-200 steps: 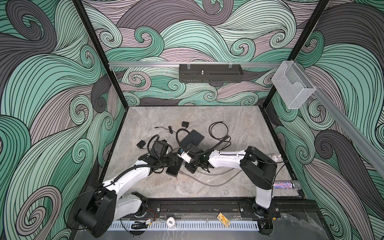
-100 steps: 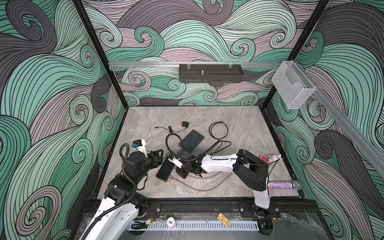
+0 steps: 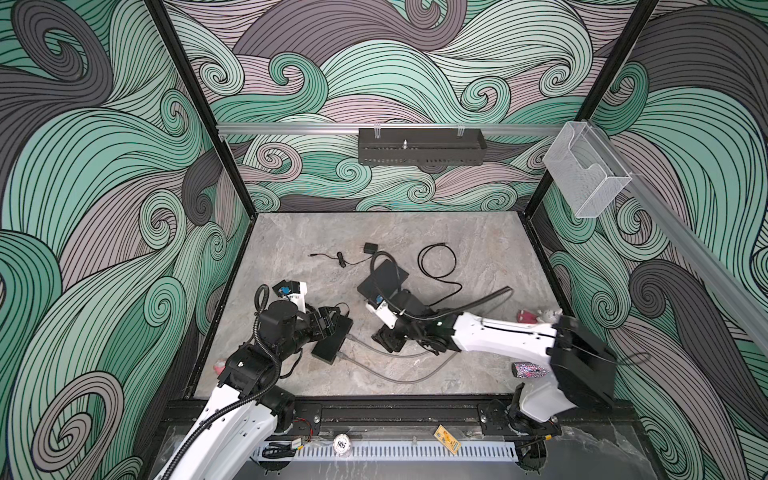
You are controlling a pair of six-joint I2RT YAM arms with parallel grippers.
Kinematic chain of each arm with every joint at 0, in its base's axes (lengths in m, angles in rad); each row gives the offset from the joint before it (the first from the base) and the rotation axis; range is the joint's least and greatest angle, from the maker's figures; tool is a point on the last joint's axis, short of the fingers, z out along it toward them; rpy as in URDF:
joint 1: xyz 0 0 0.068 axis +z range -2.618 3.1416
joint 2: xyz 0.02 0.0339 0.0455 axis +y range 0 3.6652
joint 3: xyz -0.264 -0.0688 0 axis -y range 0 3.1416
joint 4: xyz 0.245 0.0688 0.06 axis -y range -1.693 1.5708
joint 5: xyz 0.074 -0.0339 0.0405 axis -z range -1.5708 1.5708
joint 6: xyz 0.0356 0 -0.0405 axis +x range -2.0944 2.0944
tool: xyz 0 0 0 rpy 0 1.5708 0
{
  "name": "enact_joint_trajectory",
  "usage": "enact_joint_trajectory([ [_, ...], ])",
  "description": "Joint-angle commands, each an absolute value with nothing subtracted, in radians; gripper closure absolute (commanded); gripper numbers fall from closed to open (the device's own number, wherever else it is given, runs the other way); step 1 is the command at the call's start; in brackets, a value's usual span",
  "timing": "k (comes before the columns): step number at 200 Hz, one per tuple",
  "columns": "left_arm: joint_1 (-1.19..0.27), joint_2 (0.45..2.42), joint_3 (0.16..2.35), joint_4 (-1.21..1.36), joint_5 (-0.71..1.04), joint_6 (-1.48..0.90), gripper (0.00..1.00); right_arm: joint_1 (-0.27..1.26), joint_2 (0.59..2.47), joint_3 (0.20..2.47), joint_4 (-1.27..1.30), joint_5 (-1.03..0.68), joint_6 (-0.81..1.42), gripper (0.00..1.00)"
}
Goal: Insert the plug into the switch port
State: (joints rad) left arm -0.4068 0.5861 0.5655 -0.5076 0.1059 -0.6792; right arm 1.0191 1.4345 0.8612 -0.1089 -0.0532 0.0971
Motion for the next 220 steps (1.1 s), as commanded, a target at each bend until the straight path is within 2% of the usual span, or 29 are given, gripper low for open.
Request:
enact_joint_trajectory([
  [1,-0.402,0.663,0.551,-0.409,0.134,-0.721,0.25,1.002,1.302,0.757,-0.106,-0.070,0.156,0.30],
  [29,-0.402,0.802,0.584,-0.322,0.082,-0.817,0.25,0.996,1.096,0.655,-0.154,-0.091,0.210,0.29],
  [67,-0.405,0.994,0.747,-0.393,0.118,-0.897,0.28,0.971,0.819,0.531,-0.211,-0.042,0.234,0.09],
  [89,-0.417,1.041,0.768,-0.376,0.173,-0.931,0.32,0.953,0.745,0.506,-0.234,-0.036,0.270,0.07],
  [135,-0.463,0.931,0.665,-0.265,0.197,-0.928,0.32,0.935,0.765,0.521,-0.236,-0.051,0.294,0.07],
  [166,-0.463,0.919,0.668,-0.242,0.088,-0.861,0.32,0.911,0.798,0.534,-0.236,-0.042,0.295,0.07],
  [202,-0.462,0.979,0.847,-0.313,0.007,-0.739,0.31,0.861,0.950,0.611,-0.235,-0.028,0.291,0.07],
  [220,-0.463,0.981,0.949,-0.416,0.042,-0.676,0.31,0.836,1.019,0.678,-0.236,0.003,0.263,0.07],
])
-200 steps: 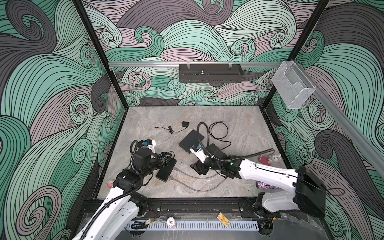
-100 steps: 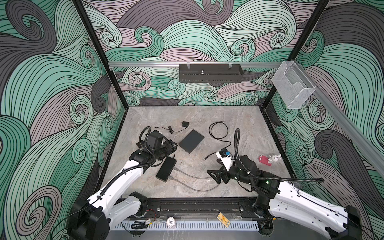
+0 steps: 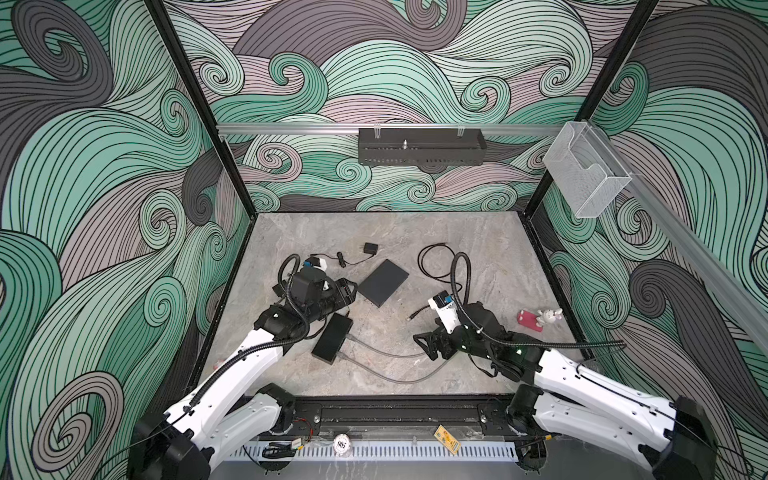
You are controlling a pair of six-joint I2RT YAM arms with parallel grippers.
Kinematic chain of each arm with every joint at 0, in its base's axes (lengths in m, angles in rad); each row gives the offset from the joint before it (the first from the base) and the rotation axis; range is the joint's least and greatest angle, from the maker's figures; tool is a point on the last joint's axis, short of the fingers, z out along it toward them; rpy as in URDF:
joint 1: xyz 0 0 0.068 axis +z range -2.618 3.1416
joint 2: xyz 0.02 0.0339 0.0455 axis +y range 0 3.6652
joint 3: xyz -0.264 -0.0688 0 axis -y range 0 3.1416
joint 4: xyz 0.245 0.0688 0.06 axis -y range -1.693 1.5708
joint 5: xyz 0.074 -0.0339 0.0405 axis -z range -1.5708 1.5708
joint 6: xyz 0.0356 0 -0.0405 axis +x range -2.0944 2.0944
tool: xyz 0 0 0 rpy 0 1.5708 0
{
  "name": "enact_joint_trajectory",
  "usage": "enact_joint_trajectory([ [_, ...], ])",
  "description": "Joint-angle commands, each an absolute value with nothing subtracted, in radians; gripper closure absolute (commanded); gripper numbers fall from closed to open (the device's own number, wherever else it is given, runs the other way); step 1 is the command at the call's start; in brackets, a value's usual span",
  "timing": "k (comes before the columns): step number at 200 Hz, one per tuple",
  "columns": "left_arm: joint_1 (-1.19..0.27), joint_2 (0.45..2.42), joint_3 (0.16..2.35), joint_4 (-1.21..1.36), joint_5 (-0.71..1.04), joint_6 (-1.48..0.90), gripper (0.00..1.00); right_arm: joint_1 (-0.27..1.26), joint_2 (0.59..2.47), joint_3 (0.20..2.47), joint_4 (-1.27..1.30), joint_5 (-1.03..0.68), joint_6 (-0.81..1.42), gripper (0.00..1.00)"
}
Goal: Insert the plug into the switch port
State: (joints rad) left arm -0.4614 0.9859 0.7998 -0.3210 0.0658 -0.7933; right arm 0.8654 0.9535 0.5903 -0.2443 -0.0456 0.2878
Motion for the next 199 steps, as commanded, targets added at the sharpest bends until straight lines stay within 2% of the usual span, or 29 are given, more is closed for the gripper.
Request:
enact_joint_trajectory([
  [1,-0.462,0.979,0.953,-0.420,0.045,-0.673,0.31,0.834,1.023,0.682,-0.236,0.008,0.262,0.07],
  [33,-0.462,0.872,0.908,-0.386,0.106,-0.657,0.29,0.777,1.095,0.809,-0.288,0.065,0.282,0.07],
  [54,-0.462,0.773,0.852,-0.369,0.130,-0.652,0.27,0.743,1.161,0.921,-0.417,0.051,0.302,0.06],
  [69,-0.462,0.719,0.841,-0.377,0.154,-0.641,0.26,0.739,1.185,0.990,-0.495,0.108,0.303,0.06],
  [84,-0.462,0.683,0.862,-0.418,0.169,-0.621,0.26,0.723,1.175,1.032,-0.516,0.036,0.248,0.05],
  [94,-0.462,0.667,0.886,-0.452,0.178,-0.596,0.25,0.713,1.173,1.057,-0.515,0.047,0.255,0.05],
  [139,-0.462,0.674,0.949,-0.505,0.184,-0.490,0.22,0.649,1.309,1.205,-0.566,0.081,0.278,0.05],
  [199,-0.459,0.820,1.019,-0.467,0.152,-0.408,0.19,0.588,1.646,1.466,-0.580,-0.046,0.271,0.07],
])
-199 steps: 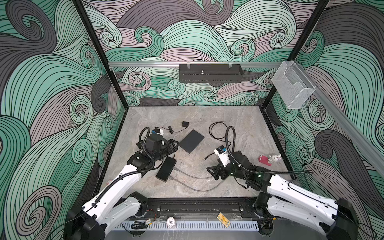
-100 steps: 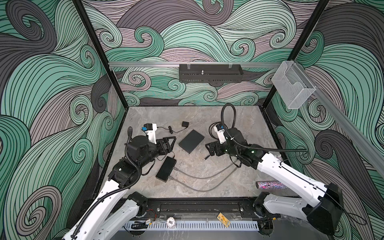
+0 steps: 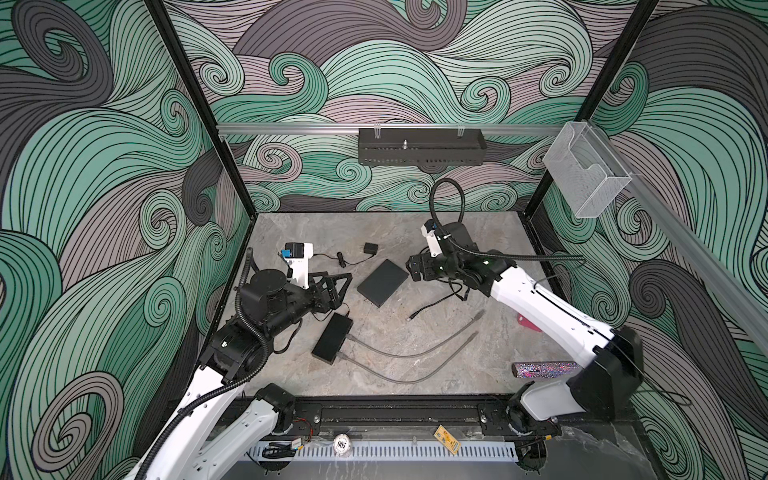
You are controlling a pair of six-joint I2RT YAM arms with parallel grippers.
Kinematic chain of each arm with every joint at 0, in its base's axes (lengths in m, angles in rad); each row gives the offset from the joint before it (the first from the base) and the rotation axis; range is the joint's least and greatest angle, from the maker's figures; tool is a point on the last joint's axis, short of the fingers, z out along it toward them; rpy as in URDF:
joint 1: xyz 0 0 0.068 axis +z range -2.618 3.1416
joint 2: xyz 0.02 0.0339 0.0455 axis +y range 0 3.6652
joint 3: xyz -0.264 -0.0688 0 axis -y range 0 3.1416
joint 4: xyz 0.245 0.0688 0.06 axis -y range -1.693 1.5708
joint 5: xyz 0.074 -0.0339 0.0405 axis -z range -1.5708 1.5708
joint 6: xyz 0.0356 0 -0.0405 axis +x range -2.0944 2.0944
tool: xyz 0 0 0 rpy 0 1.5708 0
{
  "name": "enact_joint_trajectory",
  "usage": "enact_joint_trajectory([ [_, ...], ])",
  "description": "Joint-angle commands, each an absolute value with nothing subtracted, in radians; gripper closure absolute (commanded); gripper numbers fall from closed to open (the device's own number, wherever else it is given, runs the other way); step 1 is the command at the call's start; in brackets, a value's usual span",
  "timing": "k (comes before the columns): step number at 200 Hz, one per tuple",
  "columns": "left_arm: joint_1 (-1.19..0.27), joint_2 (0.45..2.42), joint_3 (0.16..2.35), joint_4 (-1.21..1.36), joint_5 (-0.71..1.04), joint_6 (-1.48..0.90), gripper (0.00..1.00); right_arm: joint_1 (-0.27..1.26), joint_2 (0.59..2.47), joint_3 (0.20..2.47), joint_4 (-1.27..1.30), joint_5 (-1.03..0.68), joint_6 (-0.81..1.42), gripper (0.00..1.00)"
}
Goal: Insert the plug into the switch port
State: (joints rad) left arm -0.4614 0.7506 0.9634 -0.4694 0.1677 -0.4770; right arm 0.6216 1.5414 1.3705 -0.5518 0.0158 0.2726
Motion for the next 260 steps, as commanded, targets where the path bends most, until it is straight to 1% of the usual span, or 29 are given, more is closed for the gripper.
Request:
enact_joint_trajectory([
  [1,-0.459,0.823,1.021,-0.468,0.150,-0.406,0.19,0.587,1.653,1.471,-0.580,-0.049,0.270,0.08],
  [6,-0.459,0.842,1.028,-0.470,0.145,-0.392,0.20,0.581,1.687,1.497,-0.581,-0.066,0.264,0.10],
  [15,-0.457,0.877,1.043,-0.472,0.141,-0.367,0.19,0.574,1.734,1.534,-0.581,-0.086,0.252,0.11],
  [42,-0.453,0.981,1.110,-0.499,0.143,-0.285,0.19,0.561,1.862,1.626,-0.545,-0.112,0.243,0.11],
  [55,-0.440,1.050,1.171,-0.526,0.121,-0.278,0.21,0.551,1.952,1.718,-0.577,-0.175,0.230,0.13],
  [67,-0.438,1.133,1.263,-0.595,0.071,-0.294,0.22,0.547,2.058,1.857,-0.668,-0.239,0.223,0.20],
  [80,-0.428,1.209,1.341,-0.659,0.098,-0.290,0.23,0.556,2.155,1.989,-0.737,-0.323,0.224,0.27],
  [88,-0.418,1.230,1.356,-0.677,0.103,-0.291,0.23,0.568,2.191,2.030,-0.737,-0.359,0.232,0.29],
  [107,-0.388,1.198,1.267,-0.584,0.090,-0.300,0.24,0.612,2.261,2.111,-0.727,-0.381,0.204,0.30],
  [123,-0.368,1.113,1.142,-0.442,0.062,-0.313,0.24,0.631,2.333,2.201,-0.727,-0.435,0.162,0.29],
  [142,-0.354,1.033,1.063,-0.369,0.022,-0.300,0.24,0.645,2.443,2.336,-0.727,-0.495,0.100,0.31],
  [170,-0.355,1.013,1.047,-0.383,-0.065,-0.266,0.24,0.684,2.594,2.530,-0.737,-0.429,0.040,0.32],
  [195,-0.368,0.985,1.022,-0.369,-0.087,-0.251,0.24,0.714,2.687,2.636,-0.727,-0.300,0.063,0.31],
  [223,-0.389,0.962,1.014,-0.368,-0.114,-0.227,0.24,0.736,2.746,2.660,-0.672,-0.204,0.122,0.41],
  [244,-0.401,0.948,1.010,-0.369,-0.123,-0.224,0.24,0.754,2.769,2.659,-0.623,-0.131,0.133,0.44],
  [260,-0.411,0.941,1.006,-0.370,-0.128,-0.219,0.24,0.755,2.782,2.676,-0.594,-0.128,0.161,0.45],
])
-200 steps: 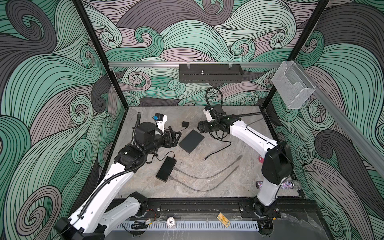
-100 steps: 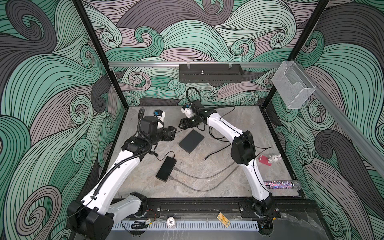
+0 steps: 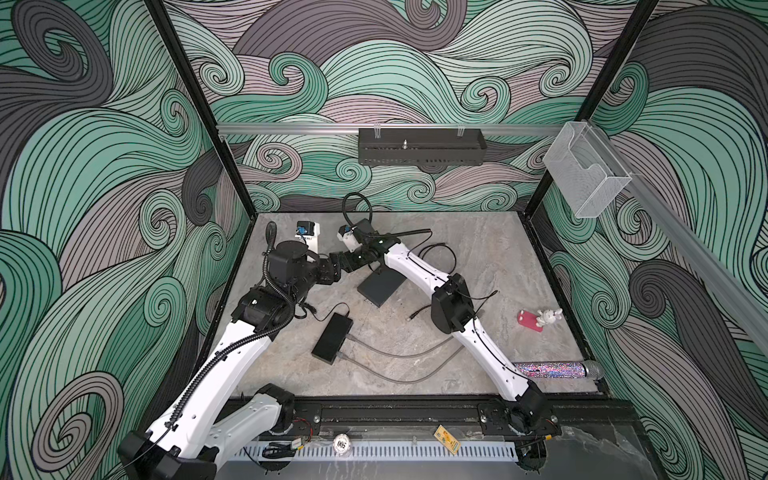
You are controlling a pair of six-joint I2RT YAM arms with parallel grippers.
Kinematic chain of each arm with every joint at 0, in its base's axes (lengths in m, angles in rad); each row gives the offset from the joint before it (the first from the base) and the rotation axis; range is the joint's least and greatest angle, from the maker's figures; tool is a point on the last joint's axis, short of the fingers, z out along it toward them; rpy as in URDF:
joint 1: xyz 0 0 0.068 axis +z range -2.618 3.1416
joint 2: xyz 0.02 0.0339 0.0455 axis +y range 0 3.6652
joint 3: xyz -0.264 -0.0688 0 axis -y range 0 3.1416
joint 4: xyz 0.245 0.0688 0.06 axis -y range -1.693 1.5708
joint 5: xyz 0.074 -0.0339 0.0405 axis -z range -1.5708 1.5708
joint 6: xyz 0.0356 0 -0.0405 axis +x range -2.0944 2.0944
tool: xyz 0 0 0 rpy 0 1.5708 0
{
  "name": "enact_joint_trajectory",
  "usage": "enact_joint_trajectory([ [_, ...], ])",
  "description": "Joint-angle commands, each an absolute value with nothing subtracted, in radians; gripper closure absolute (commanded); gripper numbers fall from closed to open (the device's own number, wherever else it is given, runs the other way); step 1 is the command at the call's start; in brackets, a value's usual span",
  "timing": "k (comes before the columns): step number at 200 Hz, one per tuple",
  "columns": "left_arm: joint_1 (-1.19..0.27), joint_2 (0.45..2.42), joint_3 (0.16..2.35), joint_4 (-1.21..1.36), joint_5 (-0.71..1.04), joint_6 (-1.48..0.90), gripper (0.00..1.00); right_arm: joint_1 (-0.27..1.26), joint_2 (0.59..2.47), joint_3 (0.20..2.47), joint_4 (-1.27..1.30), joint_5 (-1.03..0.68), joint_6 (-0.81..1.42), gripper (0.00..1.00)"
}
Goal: Insert the plug into the switch port
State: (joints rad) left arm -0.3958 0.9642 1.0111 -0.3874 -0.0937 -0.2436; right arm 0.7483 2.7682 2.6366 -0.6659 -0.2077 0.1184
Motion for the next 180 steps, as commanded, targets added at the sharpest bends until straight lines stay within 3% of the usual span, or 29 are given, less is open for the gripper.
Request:
enact_joint_trajectory([
  [1,-0.411,0.941,1.006,-0.370,-0.128,-0.219,0.24,0.755,2.782,2.676,-0.592,-0.129,0.162,0.45],
  [83,-0.431,0.925,1.004,-0.374,-0.142,-0.207,0.24,0.755,2.828,2.655,-0.504,-0.257,0.396,0.50],
  [131,-0.441,0.921,1.002,-0.380,-0.153,-0.198,0.24,0.762,2.853,2.648,-0.490,-0.193,0.461,0.55],
  [180,-0.446,0.920,1.002,-0.381,-0.157,-0.193,0.24,0.767,2.806,2.561,-0.538,-0.124,0.482,0.86],
])
